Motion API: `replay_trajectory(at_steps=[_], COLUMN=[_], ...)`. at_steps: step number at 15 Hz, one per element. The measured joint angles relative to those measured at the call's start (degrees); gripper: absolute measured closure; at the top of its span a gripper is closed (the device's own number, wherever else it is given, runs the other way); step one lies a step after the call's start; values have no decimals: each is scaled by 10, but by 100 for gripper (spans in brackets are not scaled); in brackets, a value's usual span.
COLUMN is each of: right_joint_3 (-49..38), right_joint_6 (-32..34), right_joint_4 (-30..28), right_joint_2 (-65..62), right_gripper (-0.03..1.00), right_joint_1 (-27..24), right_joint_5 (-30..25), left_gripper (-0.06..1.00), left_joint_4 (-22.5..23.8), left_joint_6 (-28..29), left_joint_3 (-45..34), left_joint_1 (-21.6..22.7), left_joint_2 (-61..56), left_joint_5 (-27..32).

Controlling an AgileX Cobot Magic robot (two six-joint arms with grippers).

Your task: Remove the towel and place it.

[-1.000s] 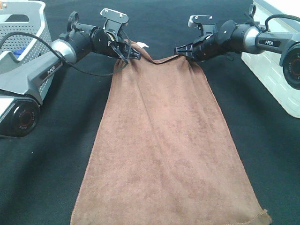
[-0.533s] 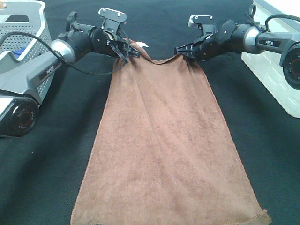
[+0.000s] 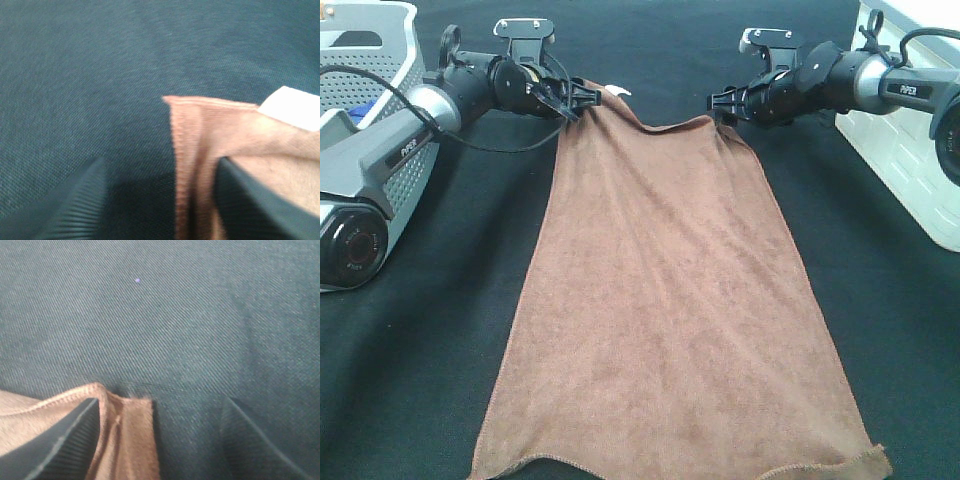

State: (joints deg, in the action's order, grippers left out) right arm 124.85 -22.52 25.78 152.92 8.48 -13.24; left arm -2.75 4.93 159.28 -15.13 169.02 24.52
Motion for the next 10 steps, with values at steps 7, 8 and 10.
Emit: replay_trajectory(at_steps=[7,8,10], right_joint_3=[1,1,2], right_joint_6=[-23,-25,-33], right_joint_4=[-7,-12,-33], right_joint_2=[20,23,29], right_gripper=[30,30,30], right_joint_1=[1,1,2], right_joint_5=[22,27,33], left_gripper=[31,31,31], left_joint_4=[-11,-11,-11], left_joint_6=[2,2,2], left_joint_3=[0,0,0], left_joint_1=[0,0,0], left_joint_2=[0,0,0], left_joint_5=[13,13,13])
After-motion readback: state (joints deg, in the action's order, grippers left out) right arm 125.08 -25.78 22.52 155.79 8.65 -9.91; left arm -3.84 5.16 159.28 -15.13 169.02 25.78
